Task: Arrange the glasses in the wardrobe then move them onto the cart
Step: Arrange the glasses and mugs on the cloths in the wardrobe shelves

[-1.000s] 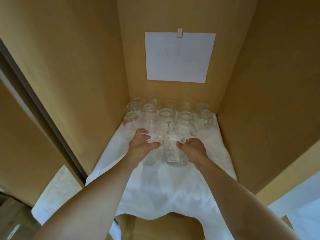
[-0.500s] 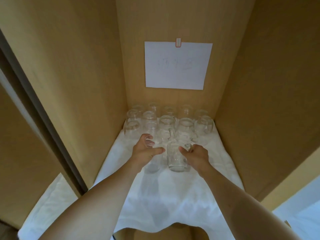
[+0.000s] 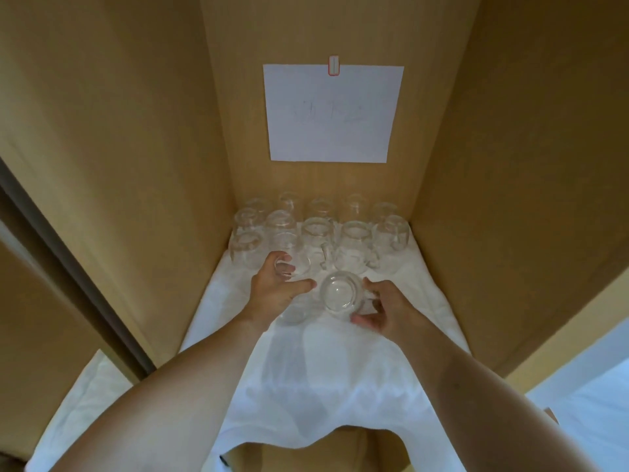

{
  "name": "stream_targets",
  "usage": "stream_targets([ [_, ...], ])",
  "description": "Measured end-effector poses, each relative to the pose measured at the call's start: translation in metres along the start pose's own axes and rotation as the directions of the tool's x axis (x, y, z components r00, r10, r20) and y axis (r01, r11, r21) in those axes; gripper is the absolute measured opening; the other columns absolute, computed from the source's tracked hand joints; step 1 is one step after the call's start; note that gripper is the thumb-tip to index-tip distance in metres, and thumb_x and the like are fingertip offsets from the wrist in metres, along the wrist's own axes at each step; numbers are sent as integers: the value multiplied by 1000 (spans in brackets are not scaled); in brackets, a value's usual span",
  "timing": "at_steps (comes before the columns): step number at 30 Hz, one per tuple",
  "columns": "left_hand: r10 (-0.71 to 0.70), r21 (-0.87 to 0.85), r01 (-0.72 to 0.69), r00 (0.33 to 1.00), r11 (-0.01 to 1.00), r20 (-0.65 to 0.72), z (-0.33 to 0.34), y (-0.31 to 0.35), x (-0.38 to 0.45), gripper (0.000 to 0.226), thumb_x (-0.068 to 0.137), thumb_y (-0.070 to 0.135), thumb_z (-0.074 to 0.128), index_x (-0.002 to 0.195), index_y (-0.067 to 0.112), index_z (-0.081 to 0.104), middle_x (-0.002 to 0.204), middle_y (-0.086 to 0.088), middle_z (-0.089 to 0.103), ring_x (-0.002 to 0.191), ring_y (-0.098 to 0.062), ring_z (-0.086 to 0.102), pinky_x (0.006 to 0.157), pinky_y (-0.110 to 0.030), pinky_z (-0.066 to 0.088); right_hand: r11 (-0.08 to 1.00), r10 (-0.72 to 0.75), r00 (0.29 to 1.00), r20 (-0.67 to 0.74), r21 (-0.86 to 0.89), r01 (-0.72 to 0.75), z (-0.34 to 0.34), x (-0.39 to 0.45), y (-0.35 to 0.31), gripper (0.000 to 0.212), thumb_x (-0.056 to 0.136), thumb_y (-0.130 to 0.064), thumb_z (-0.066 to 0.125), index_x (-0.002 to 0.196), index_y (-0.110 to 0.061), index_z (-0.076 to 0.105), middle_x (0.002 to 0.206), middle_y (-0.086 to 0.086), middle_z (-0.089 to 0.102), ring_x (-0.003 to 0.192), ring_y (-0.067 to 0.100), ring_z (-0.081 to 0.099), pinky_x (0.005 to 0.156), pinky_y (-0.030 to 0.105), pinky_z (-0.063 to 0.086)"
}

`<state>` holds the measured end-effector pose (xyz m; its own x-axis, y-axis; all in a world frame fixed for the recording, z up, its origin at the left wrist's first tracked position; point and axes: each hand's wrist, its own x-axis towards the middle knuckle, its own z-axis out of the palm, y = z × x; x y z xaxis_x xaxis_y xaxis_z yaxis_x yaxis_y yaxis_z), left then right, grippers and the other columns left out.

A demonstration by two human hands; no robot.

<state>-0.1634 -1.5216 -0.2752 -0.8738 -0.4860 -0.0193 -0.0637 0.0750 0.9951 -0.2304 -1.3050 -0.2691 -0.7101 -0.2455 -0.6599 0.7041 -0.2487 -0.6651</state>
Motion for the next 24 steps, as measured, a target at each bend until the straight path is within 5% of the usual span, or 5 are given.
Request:
stream_targets([
  [8,17,60,-17,1000,998,3,-2,-4,-1,67,60,26,99,112,31,57,109,-1,65,107,-20,64,90,-32,54,987,145,986,-85,74,-139,-14,5,6,42,91,-40,68,126,-17,65,115,6,59,97,42,69,62,42,63],
  [13,29,65,-30,999,997,12,-3,-6,-3,69,60,27,99,114,31,56,111,-1,65,108,-19,63,95,-35,53,757,-260,897,-356,-652,-40,-7,3,-5,67,97,-66,46,114,-4,65,103,15,70,86,33,69,74,45,63],
  [16,29,69,-30,999,997,12,-2,-5,-3,74,55,34,98,114,33,55,111,-1,65,108,-18,63,97,-37,54,374,-643,756,-121,-912,171,0,3,-14,73,93,-73,43,132,-12,60,127,13,66,115,32,62,98,41,51],
  [20,34,79,-36,999,996,23,-2,-7,-4,75,54,34,99,114,33,55,111,-1,65,108,-19,63,96,-38,54,245,-447,862,240,-894,376,21,3,-21,111,72,-60,83,159,-30,22,155,4,39,141,28,41,111,39,42],
  [24,40,95,-45,998,994,56,-8,-11,-4,74,59,26,99,118,30,54,113,-1,65,109,-19,62,92,-28,52,75,-433,858,276,-937,340,32,14,-32,111,59,-34,97,151,-18,37,144,6,51,132,25,49,100,31,46],
])
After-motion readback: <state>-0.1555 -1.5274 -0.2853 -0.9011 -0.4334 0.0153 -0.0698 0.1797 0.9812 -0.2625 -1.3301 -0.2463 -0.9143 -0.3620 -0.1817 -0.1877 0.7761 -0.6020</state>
